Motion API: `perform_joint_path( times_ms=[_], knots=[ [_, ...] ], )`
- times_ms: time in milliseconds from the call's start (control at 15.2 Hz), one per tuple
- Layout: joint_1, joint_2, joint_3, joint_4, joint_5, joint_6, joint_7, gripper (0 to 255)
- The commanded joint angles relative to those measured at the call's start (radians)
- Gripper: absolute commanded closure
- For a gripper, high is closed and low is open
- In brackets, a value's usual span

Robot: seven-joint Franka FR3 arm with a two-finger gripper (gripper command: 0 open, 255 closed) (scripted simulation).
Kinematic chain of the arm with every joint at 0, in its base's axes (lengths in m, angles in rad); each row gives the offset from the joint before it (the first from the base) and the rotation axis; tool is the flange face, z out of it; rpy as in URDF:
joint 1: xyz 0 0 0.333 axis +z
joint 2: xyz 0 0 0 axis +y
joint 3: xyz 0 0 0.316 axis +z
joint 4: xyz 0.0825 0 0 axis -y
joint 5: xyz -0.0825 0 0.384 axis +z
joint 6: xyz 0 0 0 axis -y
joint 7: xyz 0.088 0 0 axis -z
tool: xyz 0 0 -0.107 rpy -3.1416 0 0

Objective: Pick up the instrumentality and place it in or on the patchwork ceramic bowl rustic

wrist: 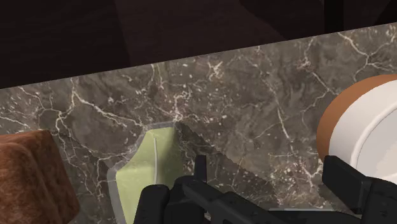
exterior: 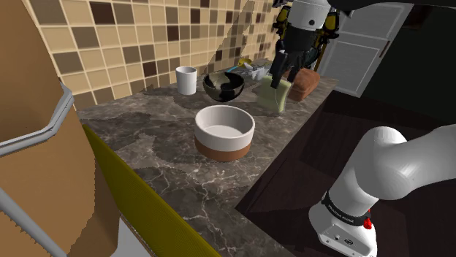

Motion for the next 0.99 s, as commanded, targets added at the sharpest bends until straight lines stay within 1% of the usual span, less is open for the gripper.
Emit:
perform_joint_path(
  times_ms=[0, 396, 726, 924],
  knots=[
    [0.000, 0.000, 0.000, 0.000, 0.000, 0.000, 0.000, 0],
    [0.045, 0.085, 0.101, -0.038, 0.077, 0.114, 0.112, 0],
    [0.077, 0.186, 0.183, -0.038, 0.128, 0.212, 0.199, 0],
    [0.078, 0.191, 0.187, -0.074, 0.130, 0.254, 0.199, 0]
  ],
)
